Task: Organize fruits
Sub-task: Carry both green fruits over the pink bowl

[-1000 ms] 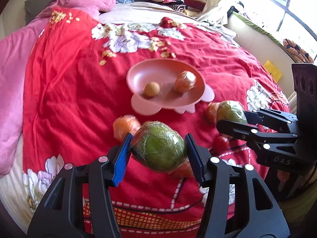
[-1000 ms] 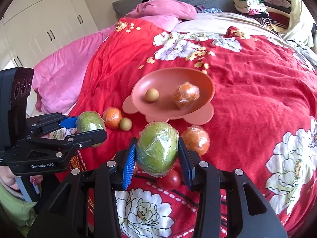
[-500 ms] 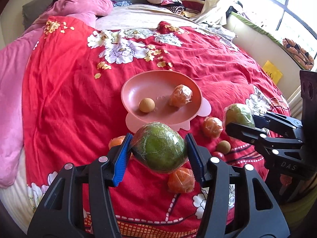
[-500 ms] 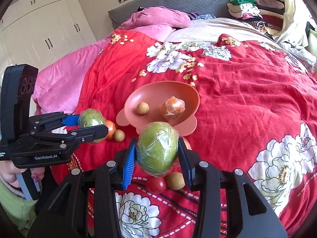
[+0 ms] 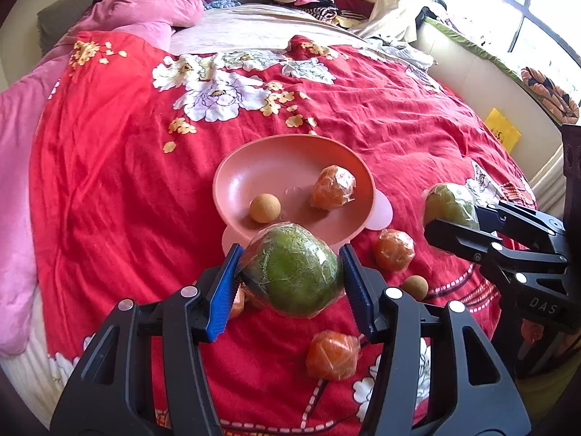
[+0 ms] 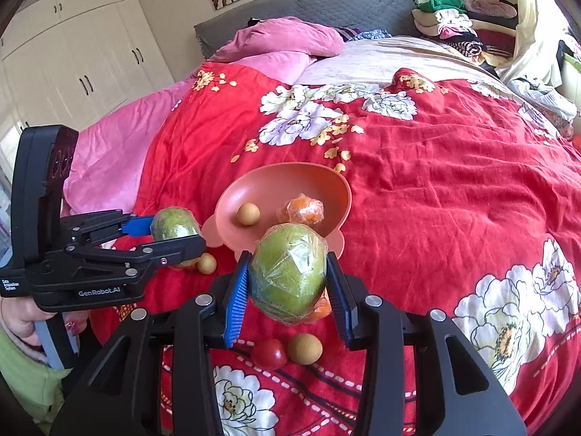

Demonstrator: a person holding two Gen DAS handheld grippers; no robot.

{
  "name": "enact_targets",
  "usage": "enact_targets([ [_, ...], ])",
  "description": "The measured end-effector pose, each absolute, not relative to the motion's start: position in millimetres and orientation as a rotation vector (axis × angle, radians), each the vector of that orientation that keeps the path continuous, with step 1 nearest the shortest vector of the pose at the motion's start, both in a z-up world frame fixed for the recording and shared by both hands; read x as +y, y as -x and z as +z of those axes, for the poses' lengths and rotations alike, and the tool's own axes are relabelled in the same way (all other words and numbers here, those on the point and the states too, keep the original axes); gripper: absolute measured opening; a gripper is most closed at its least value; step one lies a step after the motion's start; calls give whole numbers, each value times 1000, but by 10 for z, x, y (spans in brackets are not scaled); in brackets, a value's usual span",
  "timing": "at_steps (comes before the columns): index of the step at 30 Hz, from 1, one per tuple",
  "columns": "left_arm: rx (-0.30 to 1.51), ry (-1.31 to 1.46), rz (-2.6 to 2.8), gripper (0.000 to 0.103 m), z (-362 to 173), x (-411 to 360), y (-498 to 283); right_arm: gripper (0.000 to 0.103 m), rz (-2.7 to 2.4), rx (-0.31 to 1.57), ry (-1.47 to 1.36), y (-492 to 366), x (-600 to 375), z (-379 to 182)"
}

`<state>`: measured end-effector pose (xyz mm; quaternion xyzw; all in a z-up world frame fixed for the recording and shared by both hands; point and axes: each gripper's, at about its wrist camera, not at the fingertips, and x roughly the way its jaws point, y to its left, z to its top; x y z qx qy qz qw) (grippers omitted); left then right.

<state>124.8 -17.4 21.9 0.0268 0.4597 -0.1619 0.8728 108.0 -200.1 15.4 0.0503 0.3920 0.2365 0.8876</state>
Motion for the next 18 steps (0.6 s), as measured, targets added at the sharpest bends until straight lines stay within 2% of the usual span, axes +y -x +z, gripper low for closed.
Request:
enact_targets([
  [18,1002,-82,-372,46,21,-472,-1627,39,450,809,-118,-1403,-2149,144],
])
